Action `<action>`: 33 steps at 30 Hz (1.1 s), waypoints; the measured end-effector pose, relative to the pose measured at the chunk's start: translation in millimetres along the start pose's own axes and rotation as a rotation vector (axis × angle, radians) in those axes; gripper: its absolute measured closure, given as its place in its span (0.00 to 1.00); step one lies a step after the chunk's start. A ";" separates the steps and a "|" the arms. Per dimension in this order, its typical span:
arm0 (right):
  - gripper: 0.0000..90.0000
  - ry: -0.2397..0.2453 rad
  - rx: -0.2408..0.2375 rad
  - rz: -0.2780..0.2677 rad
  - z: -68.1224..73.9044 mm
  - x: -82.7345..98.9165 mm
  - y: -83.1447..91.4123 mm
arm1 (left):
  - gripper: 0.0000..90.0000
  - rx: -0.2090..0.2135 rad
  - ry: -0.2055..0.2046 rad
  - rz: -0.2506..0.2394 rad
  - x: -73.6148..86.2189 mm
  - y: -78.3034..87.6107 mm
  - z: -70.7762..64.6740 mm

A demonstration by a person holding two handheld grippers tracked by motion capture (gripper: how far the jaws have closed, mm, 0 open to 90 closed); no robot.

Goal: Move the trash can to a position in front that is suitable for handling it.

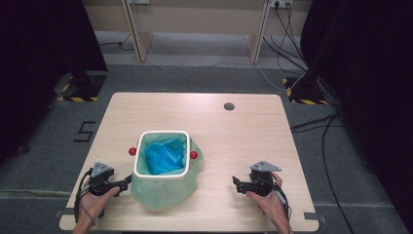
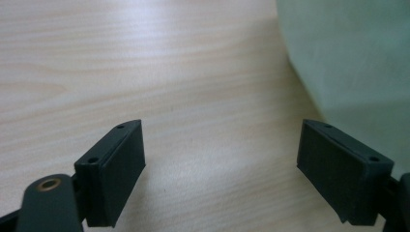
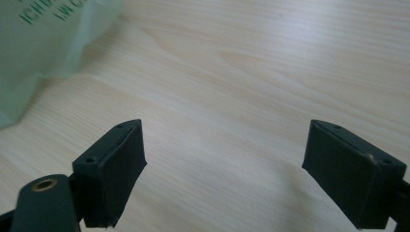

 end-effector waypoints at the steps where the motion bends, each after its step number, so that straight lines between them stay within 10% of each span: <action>1: 0.17 -0.004 -0.009 -0.009 2.7 -4.0 -1.1 | 0.18 0.013 0.018 -0.013 -3.6 2.0 -1.3; 10: 0.17 -0.013 -0.094 -0.050 35.6 -38.9 -18.6 | 0.18 0.078 0.058 -0.091 -27.2 12.0 -17.8; 33: 0.16 -0.002 -0.238 -0.029 89.3 -71.3 -61.7 | 0.22 0.163 0.037 -0.064 -31.2 -6.1 -57.4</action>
Point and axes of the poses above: each handheld gripper's, and its own axes: y roughly backward along the jaws, x roughly out of its underside, z roughly to its left, the point moved 10 cm from there along -y, roughly forward along the jaws, and after that the axes turned 8 degrees about y, right-handed, at the moved point
